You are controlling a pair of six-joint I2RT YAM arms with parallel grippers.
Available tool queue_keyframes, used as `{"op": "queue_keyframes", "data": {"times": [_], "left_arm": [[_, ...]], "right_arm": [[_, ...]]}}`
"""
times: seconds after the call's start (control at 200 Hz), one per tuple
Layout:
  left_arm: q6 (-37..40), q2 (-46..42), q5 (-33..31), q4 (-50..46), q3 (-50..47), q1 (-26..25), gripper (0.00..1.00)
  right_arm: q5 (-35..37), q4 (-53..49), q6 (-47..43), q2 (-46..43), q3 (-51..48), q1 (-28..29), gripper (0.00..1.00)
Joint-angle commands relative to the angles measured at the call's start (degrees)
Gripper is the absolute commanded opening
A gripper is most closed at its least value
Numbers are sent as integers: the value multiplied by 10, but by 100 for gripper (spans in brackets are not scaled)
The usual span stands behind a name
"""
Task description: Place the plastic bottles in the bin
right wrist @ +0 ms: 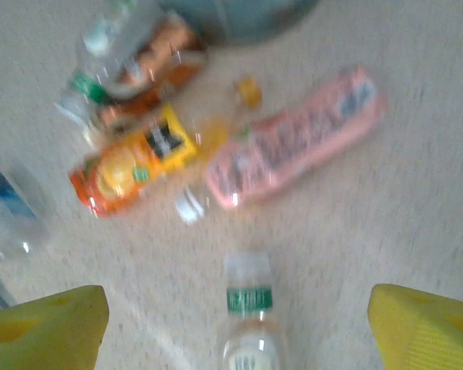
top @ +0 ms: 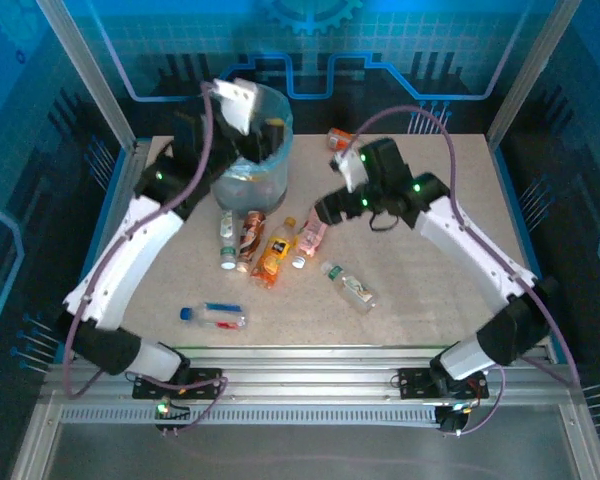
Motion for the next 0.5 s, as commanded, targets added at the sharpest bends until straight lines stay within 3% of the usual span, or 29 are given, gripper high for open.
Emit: {"op": "queue_keyframes", "data": {"times": [0.0, 0.175, 0.495], "left_arm": [[-6, -39, 28, 40, -90, -50, 67], [-50, -85, 61, 72, -179, -104, 67], [-116, -96, 31, 132, -240, -107, 67]], "right_arm": [[39, 1, 42, -56, -89, 32, 88], [101, -23, 83, -66, -180, 85, 90], [157, 20, 116, -33, -250, 117, 86]]}}
